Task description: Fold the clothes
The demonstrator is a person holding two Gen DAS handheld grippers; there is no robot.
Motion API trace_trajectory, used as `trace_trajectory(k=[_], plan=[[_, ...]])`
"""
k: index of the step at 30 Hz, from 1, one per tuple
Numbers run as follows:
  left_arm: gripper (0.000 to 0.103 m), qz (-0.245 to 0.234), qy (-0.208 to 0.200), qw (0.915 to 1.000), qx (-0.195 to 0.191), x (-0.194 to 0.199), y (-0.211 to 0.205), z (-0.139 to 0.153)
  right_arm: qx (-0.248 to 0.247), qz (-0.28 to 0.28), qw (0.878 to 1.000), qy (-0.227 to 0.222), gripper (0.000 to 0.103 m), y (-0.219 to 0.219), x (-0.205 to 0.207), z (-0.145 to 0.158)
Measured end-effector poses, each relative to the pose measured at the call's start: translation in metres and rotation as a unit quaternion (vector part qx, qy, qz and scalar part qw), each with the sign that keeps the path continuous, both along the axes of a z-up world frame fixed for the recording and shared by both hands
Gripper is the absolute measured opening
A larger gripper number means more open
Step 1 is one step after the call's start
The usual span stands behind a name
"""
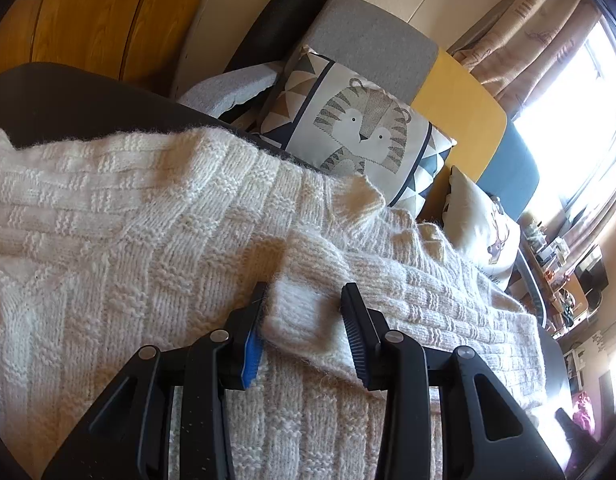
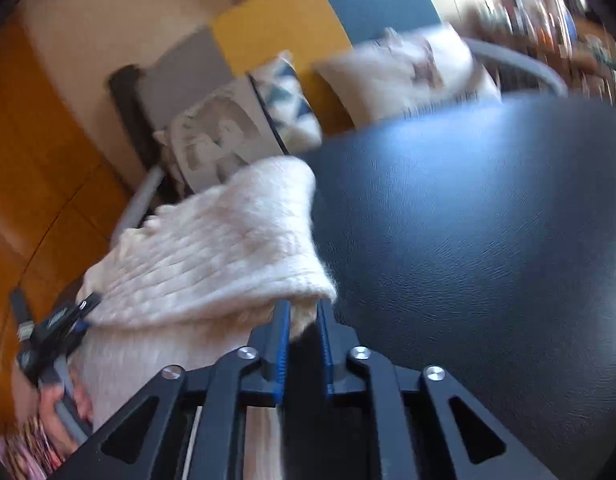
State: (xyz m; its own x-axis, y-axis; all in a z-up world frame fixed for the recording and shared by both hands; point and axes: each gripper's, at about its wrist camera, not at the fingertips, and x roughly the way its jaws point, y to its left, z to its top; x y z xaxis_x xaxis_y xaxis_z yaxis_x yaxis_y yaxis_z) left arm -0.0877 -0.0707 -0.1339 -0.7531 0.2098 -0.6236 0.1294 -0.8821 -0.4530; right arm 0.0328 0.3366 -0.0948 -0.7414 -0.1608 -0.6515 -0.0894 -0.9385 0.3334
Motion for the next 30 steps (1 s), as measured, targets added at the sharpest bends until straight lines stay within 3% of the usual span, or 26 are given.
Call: trace_trajectory(k=[2, 5, 9, 11, 14, 19, 30], plan=[[0.039, 0.0, -0.001, 1.0, -0.001, 0.0, 0.001, 0.001, 0.031, 0.008, 0.999, 0.044, 0.013, -0.004, 0.012, 0.018], [0.039, 0.001, -0.001, 1.0, -0.008, 0.001, 0.004, 0.004, 0.057, 0.027, 0.996, 0.068, 0.013, -0.012, -0.008, 0.035], [0.038, 0.005, -0.009, 0.9986, -0.052, 0.0, 0.013, 0.007, 0.115, 0.046, 0.992, 0.039, 0.011, -0.034, -0.061, 0.034], [0.038, 0.005, -0.011, 0.9977, -0.067, -0.001, 0.017, 0.008, 0.114, 0.051, 0.992, 0.017, 0.011, -0.039, -0.08, 0.027], [0.038, 0.003, -0.01, 0.9982, -0.059, -0.002, 0.012, 0.007, 0.106, 0.049, 0.993, -0.008, 0.011, -0.042, -0.104, 0.012], [0.038, 0.0, -0.008, 0.9986, -0.052, -0.002, 0.009, 0.006, 0.135, 0.053, 0.989, -0.034, 0.011, -0.042, -0.129, -0.006], [0.039, -0.003, -0.005, 0.9989, -0.047, -0.002, 0.008, 0.005, 0.118, -0.004, 0.992, -0.046, 0.007, -0.023, -0.147, -0.02]])
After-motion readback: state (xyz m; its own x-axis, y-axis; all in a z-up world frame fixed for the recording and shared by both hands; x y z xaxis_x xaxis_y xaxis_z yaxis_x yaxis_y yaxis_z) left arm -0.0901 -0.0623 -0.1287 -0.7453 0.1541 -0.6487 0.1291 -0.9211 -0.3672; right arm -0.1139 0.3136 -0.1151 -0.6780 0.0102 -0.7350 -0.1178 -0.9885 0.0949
